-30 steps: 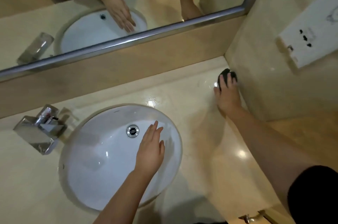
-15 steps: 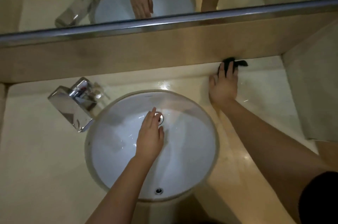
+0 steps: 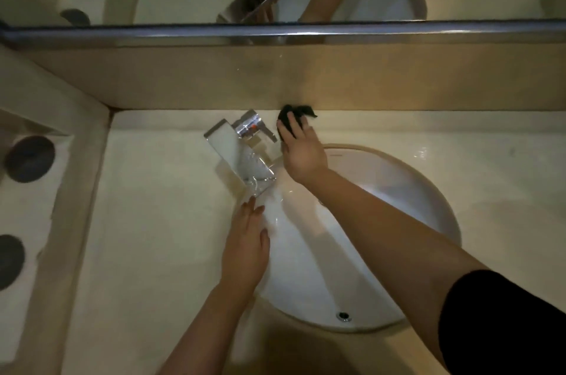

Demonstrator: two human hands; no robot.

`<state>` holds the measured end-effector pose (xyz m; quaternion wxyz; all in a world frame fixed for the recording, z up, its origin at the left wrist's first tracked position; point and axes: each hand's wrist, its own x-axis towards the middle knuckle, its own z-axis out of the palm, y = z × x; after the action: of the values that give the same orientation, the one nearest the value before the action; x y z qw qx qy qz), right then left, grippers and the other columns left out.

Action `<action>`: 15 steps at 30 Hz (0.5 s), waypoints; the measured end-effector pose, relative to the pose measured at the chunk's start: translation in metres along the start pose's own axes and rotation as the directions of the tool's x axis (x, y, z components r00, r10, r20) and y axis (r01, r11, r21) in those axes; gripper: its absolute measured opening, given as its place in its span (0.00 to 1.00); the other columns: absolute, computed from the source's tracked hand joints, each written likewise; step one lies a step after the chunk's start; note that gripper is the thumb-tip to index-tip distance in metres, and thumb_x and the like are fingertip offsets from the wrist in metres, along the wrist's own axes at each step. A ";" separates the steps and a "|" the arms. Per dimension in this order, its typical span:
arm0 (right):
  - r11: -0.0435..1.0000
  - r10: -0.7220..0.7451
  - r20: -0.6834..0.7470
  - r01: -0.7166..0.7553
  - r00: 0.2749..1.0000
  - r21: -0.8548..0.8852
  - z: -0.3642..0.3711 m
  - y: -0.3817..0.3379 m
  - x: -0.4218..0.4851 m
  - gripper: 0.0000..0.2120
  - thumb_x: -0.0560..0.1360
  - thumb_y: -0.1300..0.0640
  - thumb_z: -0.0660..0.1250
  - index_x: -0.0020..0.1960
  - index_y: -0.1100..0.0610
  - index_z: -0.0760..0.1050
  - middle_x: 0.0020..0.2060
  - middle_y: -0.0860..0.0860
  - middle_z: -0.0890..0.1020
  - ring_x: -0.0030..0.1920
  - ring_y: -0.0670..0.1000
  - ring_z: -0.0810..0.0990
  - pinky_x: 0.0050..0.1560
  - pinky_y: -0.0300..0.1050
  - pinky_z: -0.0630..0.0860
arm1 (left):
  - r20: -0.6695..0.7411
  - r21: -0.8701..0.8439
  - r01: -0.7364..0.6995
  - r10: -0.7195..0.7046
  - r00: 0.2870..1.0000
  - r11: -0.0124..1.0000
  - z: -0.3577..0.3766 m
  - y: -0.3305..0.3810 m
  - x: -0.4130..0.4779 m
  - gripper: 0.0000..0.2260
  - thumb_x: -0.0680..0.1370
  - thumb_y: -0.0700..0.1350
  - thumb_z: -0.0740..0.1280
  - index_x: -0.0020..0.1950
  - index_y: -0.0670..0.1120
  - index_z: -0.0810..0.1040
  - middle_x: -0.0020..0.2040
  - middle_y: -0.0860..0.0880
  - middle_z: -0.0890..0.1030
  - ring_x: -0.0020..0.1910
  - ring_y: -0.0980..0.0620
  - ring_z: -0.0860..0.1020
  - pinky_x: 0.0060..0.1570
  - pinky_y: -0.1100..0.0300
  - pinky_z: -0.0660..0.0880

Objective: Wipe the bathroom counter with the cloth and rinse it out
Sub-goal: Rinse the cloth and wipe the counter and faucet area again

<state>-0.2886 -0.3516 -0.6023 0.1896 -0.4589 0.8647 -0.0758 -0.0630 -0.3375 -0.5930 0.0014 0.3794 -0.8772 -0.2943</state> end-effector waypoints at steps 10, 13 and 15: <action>1.000 -0.009 -0.089 0.007 0.996 -0.023 -0.005 0.065 -0.039 0.27 0.78 0.63 0.58 0.76 0.53 0.58 0.77 0.55 0.56 0.76 0.59 0.54 0.73 0.57 0.55 | 0.010 0.031 -0.064 0.064 0.998 0.997 -0.007 -0.010 -0.001 0.19 0.75 0.35 0.66 0.66 0.40 0.73 0.73 0.43 0.67 0.72 0.43 0.65 0.70 0.53 0.62; 0.960 0.279 -0.195 -0.268 0.940 0.084 -0.022 0.143 -0.083 0.24 0.80 0.63 0.57 0.75 0.57 0.61 0.76 0.59 0.57 0.75 0.61 0.55 0.72 0.56 0.55 | 0.004 0.020 -0.113 0.113 0.994 0.993 -0.006 -0.004 0.008 0.19 0.74 0.34 0.66 0.65 0.40 0.74 0.72 0.42 0.68 0.72 0.42 0.65 0.69 0.49 0.66; 0.898 0.440 -0.228 -0.418 0.869 0.139 -0.031 0.188 -0.120 0.24 0.80 0.63 0.56 0.75 0.57 0.60 0.76 0.60 0.56 0.75 0.60 0.55 0.72 0.53 0.54 | 0.016 0.027 -0.126 0.126 0.992 0.992 -0.003 -0.005 0.010 0.19 0.74 0.34 0.66 0.65 0.40 0.74 0.72 0.42 0.68 0.72 0.42 0.64 0.69 0.47 0.66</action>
<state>-0.3843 -0.1476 -0.6004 0.1089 -0.2334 0.9579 -0.1266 -0.0663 -0.3485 -0.5957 0.0083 0.3210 -0.9034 -0.2841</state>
